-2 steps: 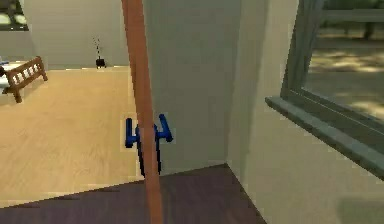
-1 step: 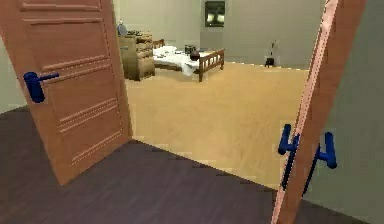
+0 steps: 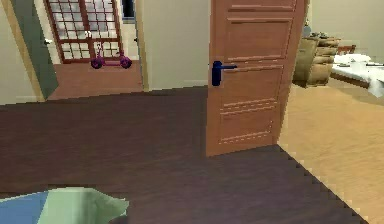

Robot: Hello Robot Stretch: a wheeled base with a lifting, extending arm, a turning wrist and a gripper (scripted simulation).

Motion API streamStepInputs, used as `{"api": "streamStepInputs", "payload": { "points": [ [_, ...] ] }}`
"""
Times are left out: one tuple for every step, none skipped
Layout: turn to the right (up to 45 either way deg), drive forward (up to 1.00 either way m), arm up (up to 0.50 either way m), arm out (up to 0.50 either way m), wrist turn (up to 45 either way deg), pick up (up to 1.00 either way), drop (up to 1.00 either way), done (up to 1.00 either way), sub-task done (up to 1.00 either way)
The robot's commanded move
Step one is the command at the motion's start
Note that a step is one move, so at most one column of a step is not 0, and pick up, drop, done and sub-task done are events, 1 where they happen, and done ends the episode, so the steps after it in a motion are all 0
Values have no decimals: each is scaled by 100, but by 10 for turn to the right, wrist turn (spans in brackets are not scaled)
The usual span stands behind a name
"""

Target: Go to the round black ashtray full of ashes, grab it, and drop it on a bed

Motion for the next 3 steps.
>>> {"api": "streamStepInputs", "payload": {
  "points": [
    [-150, 0, 0, 0, 0, 0, 0, 0, 0],
    [0, 15, 0, 0, 0, 0, 0, 0, 0],
    [30, 0, 0, 0, 0, 0, 0, 0, 0]
  ]
}}
